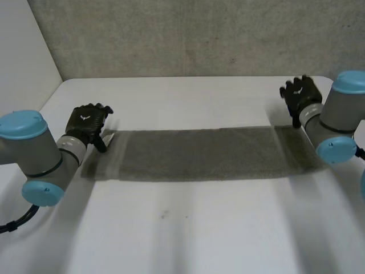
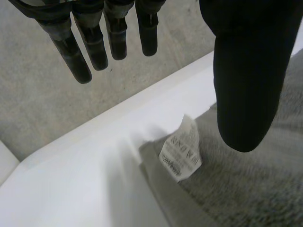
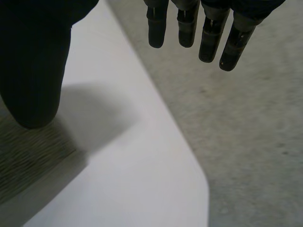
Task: Fold the towel.
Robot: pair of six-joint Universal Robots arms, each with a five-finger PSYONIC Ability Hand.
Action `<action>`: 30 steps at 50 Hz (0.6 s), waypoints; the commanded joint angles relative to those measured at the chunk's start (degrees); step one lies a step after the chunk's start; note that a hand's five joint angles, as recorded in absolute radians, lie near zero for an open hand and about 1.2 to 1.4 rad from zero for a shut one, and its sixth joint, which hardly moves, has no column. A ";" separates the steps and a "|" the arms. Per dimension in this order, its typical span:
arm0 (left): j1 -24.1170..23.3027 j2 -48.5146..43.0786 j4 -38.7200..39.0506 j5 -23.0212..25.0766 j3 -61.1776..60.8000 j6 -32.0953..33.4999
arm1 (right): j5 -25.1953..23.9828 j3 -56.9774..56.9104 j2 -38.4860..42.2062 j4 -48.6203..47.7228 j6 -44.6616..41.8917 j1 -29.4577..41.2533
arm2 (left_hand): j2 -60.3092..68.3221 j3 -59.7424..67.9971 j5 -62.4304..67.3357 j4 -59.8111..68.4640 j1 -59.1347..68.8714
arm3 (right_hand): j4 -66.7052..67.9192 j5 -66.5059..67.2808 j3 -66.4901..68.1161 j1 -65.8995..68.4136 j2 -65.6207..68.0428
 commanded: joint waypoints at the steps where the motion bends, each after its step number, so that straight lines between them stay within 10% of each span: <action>1: -1.64 5.23 0.07 -0.12 -3.15 -0.27 | 0.89 7.51 -10.14 -2.30 9.59 -0.11 | -5.26 -5.31 -5.41 -5.67 -4.77 | -3.48 -3.51 -2.23 -1.93 -2.86; 14: -3.75 19.99 3.75 0.06 -19.66 -0.70 | -6.40 37.98 -30.18 3.85 11.26 -5.90 | -7.28 -7.33 -7.43 -7.69 -6.79 | -0.56 -0.59 0.69 0.99 0.06; 30: -3.92 20.79 10.09 0.06 -24.51 -0.62 | -11.15 49.96 -25.80 -5.62 10.73 -10.31 | -7.11 -7.16 -7.26 -7.52 -6.62 | 27.53 27.50 28.77 29.08 28.15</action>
